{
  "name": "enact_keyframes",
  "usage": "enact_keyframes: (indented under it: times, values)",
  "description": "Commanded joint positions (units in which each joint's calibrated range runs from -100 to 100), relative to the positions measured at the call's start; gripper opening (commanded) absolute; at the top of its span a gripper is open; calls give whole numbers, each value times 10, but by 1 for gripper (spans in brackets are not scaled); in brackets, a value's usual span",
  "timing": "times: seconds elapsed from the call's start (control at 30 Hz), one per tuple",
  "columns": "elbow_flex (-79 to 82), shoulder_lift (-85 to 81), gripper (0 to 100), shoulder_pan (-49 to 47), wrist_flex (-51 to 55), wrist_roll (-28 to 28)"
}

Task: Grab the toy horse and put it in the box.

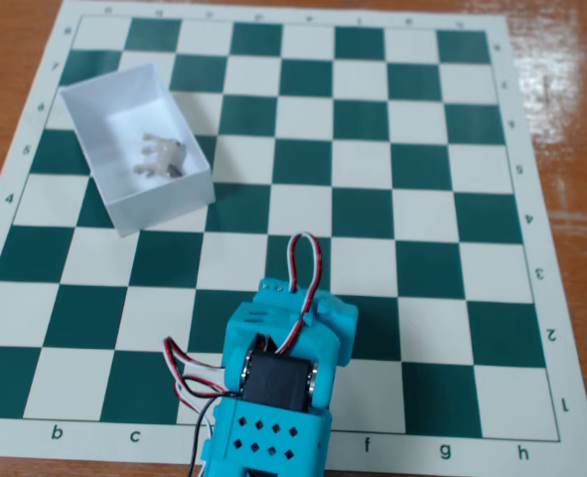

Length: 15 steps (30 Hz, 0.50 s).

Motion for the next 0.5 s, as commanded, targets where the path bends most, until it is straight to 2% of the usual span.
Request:
enact_keyframes:
  times: [0.0, 0.27, 0.47]
  values:
    - [19, -4, 0, 9, -1, 2]
    - [20, -4, 0, -18, 112, -4]
    - [20, -3, 0, -8, 117, -25]
